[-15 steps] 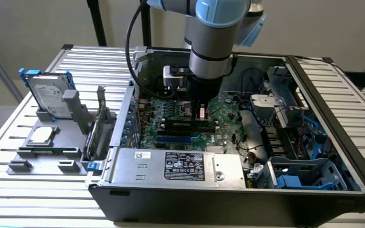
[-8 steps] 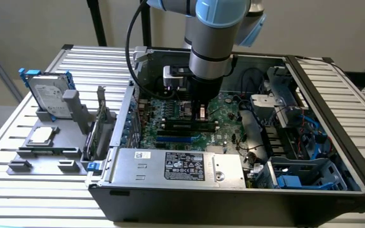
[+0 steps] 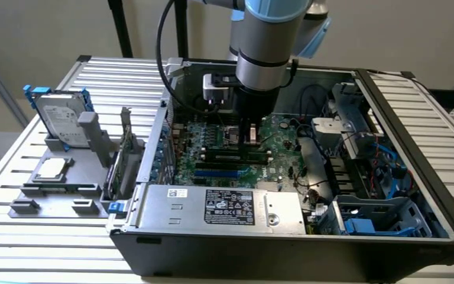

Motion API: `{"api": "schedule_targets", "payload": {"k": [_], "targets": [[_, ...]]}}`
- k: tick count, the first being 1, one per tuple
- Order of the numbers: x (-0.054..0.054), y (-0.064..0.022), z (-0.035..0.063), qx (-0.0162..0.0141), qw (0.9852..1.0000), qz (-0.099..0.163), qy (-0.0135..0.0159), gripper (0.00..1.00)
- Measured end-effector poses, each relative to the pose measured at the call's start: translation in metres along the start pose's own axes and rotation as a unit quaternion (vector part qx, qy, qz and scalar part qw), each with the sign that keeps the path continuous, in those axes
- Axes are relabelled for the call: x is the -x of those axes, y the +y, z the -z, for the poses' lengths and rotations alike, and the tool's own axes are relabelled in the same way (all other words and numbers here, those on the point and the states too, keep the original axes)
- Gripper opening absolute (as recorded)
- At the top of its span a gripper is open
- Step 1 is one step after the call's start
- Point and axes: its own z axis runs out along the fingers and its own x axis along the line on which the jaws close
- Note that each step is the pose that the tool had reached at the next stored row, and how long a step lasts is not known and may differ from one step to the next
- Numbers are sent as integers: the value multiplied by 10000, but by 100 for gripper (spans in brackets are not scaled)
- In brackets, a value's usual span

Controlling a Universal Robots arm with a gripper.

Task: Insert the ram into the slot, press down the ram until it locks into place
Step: 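Insert the ram into the slot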

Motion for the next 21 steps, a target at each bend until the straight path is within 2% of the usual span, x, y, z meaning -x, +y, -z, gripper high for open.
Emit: {"api": "schedule_targets", "payload": {"k": [4, 6, 12, 13, 14, 15, 16, 21], "targets": [[2, 22, 76, 0, 10000, 2, -27, 28], [2, 29, 78, -2, 10000, 3, -71, 28], [2, 29, 79, -1, 10000, 3, -70, 28], [2, 29, 78, -2, 10000, 3, -70, 26], [2, 29, 79, -2, 10000, 3, -70, 19], [2, 29, 78, -2, 10000, 3, -70, 19], [2, 29, 78, -2, 10000, 3, -70, 13], [2, 29, 79, -2, 10000, 3, -70, 11]]}}
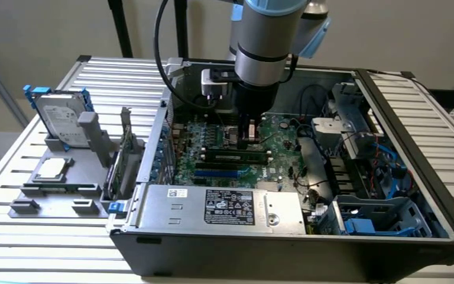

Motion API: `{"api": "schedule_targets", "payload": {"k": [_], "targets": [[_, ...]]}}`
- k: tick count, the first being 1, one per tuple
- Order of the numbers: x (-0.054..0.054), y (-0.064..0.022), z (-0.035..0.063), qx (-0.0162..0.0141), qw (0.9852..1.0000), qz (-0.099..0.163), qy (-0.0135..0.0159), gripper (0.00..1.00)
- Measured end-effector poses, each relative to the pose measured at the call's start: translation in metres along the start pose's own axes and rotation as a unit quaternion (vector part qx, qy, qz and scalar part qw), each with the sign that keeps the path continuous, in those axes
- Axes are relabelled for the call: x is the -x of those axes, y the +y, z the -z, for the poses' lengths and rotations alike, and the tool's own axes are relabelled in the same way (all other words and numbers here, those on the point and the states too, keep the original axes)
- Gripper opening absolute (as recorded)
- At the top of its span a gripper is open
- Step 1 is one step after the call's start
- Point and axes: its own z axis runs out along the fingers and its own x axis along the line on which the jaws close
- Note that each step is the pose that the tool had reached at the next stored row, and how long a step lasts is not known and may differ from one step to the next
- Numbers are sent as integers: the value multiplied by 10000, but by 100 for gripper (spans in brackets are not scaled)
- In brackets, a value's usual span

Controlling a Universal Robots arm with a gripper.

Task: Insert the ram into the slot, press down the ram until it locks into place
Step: 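Insert the ram into the slot, then press down the ram until it locks into place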

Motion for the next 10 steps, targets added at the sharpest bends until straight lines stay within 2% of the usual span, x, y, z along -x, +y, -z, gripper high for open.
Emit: {"api": "schedule_targets", "payload": {"k": [10], "targets": [[0, 12, -16, 0, 10000, -2, 0, 11]]}}
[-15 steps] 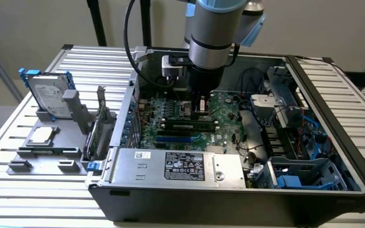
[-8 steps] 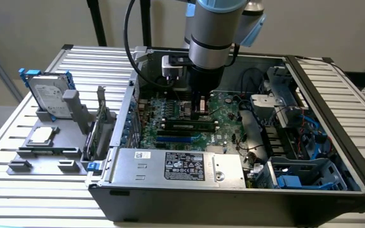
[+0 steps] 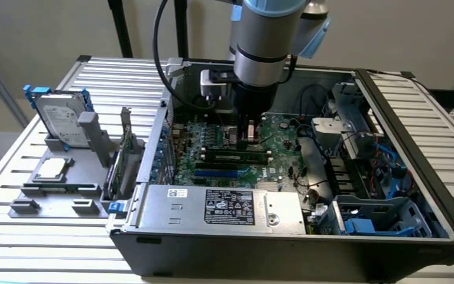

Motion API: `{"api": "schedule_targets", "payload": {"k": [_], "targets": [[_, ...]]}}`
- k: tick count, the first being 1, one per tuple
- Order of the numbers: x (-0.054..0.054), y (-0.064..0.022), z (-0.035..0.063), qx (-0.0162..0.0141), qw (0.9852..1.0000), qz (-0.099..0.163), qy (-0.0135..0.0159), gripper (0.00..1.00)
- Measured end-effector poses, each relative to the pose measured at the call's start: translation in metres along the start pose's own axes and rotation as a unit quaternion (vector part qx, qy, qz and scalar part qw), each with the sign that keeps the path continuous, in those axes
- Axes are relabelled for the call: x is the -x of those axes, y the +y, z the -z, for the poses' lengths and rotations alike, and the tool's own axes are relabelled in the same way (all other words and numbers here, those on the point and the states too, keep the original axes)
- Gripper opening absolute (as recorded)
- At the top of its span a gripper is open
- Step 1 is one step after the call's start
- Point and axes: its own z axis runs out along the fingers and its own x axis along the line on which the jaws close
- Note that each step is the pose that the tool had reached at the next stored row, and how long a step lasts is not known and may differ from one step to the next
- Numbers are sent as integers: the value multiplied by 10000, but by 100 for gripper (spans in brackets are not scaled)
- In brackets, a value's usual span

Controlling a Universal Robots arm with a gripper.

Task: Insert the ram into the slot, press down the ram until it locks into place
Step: 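Press down the ram until it locks into place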

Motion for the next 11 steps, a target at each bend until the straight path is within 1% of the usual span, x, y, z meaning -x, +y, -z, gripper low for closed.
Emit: {"api": "schedule_targets", "payload": {"k": [7, 11], "targets": [[17, 40, -52, -1, 10000, -57, -1, 11], [30, 41, -74, -2, 10000, -77, -2, 11]]}}
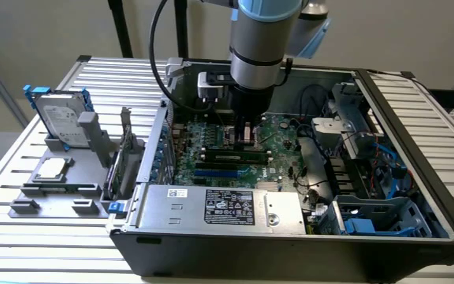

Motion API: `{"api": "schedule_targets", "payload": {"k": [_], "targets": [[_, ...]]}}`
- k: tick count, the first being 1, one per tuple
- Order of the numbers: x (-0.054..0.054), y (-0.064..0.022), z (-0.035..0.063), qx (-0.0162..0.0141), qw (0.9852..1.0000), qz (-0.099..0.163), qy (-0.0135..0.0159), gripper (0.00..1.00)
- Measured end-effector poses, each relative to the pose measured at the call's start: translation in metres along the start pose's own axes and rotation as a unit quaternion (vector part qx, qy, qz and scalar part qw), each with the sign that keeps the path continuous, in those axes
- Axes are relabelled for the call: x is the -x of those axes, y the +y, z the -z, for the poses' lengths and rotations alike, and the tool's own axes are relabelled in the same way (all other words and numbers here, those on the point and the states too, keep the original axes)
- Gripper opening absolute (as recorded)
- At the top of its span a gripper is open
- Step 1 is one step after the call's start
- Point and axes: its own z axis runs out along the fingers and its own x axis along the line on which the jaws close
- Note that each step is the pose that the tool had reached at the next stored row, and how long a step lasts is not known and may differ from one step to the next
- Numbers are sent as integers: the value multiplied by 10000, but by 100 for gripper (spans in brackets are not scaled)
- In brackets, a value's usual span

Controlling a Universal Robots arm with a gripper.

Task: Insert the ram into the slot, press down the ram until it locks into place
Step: 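Press down the ram until it locks into place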

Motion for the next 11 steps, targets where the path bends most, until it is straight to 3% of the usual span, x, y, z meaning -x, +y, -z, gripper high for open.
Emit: {"api": "schedule_targets", "payload": {"k": [11], "targets": [[0, -2, -70, 0, 10000, -5, 1, 11]]}}
